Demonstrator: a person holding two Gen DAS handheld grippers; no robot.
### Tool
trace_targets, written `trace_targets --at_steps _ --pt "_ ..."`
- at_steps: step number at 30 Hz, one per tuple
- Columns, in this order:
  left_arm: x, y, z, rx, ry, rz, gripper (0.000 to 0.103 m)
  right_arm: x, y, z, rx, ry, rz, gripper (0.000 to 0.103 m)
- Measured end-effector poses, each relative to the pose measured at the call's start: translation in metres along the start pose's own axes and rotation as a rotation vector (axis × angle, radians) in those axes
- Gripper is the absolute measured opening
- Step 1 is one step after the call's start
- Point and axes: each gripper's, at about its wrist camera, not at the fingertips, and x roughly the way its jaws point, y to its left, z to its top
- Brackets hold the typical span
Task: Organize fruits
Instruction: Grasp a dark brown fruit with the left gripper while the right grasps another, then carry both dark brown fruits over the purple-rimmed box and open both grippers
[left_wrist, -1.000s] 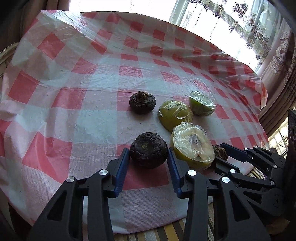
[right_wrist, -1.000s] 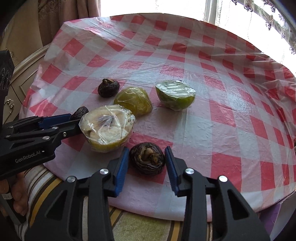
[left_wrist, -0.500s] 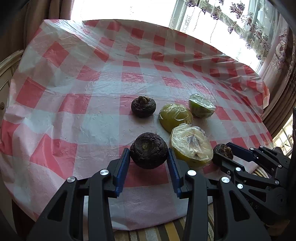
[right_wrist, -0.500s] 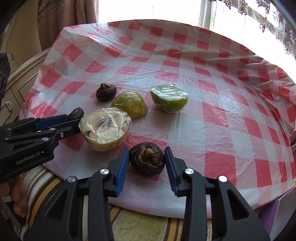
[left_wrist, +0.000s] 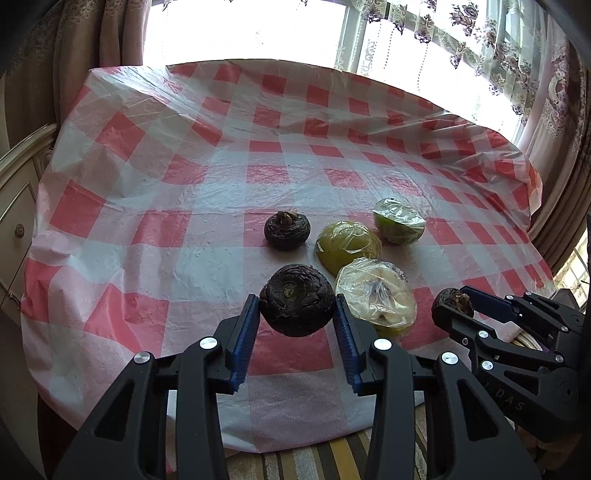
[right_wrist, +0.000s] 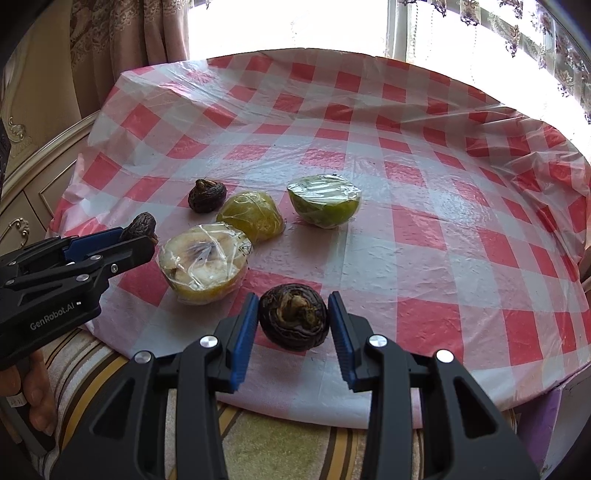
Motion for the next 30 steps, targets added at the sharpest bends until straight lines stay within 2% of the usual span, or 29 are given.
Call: trace_targets --at_steps 5,12,22,30 --pt "-0.010 -0.011 0.006 0.050 -0.026 0.030 0.039 -0.007 -0.013 0.000 0.053 -0.010 0.016 0.039" --pt "-0.020 -0.032 0.015 0.104 -0.044 0.031 0.039 -0.025 -0.043 0.000 0.145 -0.025 0.026 0.039" --pt "-0.023 -0.099 0.030 0.220 -0.057 -0.043 0.039 -0.064 -0.119 -0.013 0.279 -0.080 -0.040 0.039" --pt "-0.016 -0.182 0.031 0.362 -0.056 -0.143 0.039 -0.100 -0.204 -0.044 0.397 -0.102 -0.157 0.039"
